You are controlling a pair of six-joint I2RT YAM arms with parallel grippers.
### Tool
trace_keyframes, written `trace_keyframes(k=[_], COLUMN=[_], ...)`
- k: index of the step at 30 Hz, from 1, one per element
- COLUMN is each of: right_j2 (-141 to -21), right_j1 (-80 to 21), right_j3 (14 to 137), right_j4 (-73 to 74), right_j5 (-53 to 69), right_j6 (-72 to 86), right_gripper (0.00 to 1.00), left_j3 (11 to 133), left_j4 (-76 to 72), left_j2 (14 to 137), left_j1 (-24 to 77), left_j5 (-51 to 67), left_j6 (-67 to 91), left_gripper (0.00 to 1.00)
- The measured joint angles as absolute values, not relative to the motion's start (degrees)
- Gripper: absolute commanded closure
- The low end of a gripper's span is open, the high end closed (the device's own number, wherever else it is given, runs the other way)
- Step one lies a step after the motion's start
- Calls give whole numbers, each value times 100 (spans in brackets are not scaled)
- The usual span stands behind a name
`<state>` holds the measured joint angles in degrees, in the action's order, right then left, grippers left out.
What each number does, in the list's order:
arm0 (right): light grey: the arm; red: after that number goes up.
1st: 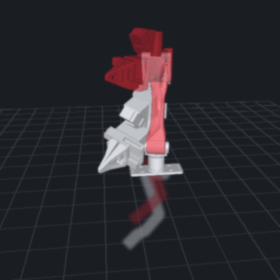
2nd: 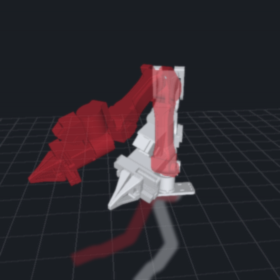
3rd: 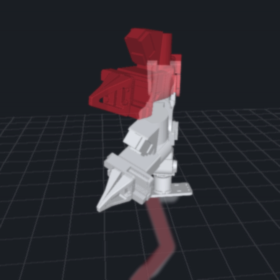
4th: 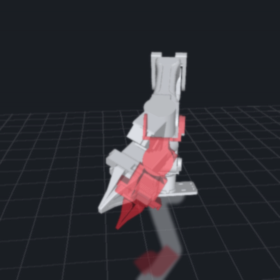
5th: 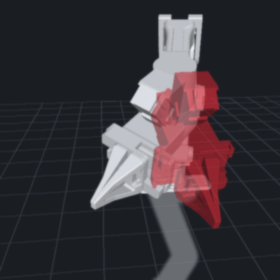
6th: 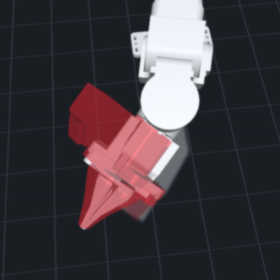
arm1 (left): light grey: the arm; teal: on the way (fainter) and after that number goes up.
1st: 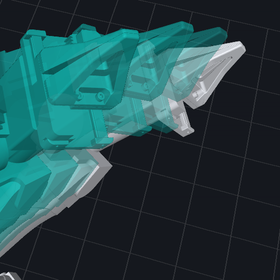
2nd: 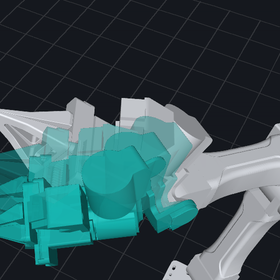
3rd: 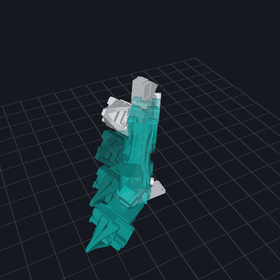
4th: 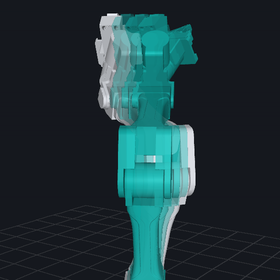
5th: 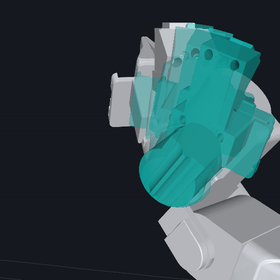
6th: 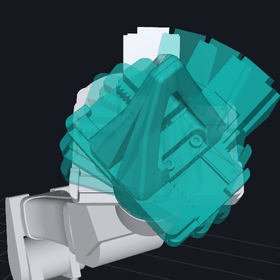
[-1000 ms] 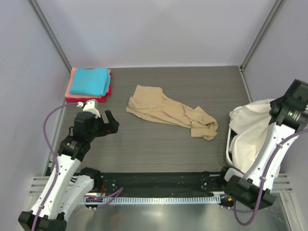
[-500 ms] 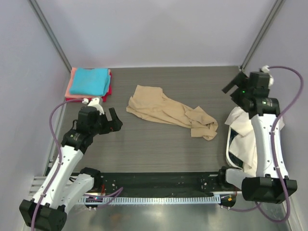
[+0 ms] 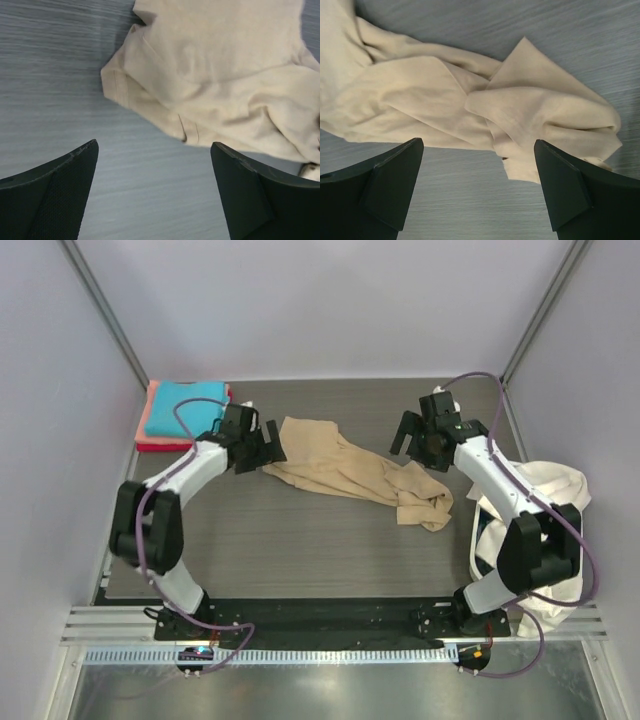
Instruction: Fold and stack the t-shirts
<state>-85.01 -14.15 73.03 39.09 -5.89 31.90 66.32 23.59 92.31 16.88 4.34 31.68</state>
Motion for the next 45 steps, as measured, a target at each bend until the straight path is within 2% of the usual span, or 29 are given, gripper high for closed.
trace_keyframes(k=[2,3,5,6,8,9,13,24,27,29,30,33,37,41,45], right_j2=[-8777,-8868,-9074,-9177,-9362,-9465,-9852,-10617,-10678,-10680,-10680,-10680,-10680,-10676,-10606], right_j1=[-1420,-1424,-1450,-1481,-1568,-1634,-1876,-2093,-2091,-2091,-2091,-2091,-2091,-2091,-2091], right_j3=[7190,7157,7144,7144,7144,7144,7146,7356,7406,7419,7441,7509,7614,7756,7852], right_j4=[3865,3837,3750,3697,3610,3555,3415,3339,3323,3321,3321,3323,3363,3533,3719], right_j5=[-534,-508,-497,-504,-545,-561,-631,-947,-1024,-1068,-1090,-1173,-1282,-1367,-1494], right_j6=[3118,3083,2987,2939,2869,2823,2711,2574,2558,2552,2554,2532,2530,2464,2381], right_gripper=[7,9,17,20,31,33,39,61,69,80,80,96,99,99,99], left_j3=[6997,7183,7507,7623,7697,7693,7544,6864,6796,6785,6783,6777,6757,6637,6316], left_j4=[2235,2185,2137,2115,2058,2058,1861,1573,1535,1509,1500,1461,1404,1343,1284], left_j2=[9918,10248,10814,11013,11227,11244,11144,10877,10805,10739,10722,10648,10610,10578,10401], left_j1=[1693,1693,1693,1693,1693,1693,1702,1702,1702,1702,1702,1702,1702,1702,1702], left_j5=[432,436,462,480,528,548,593,661,674,674,674,674,672,674,674], left_j6=[3256,3273,3328,3343,3400,3404,3437,3457,3457,3457,3459,3459,3468,3562,3636], left_gripper=[18,29,42,54,64,69,69,71,71,72,72,75,85,100,100])
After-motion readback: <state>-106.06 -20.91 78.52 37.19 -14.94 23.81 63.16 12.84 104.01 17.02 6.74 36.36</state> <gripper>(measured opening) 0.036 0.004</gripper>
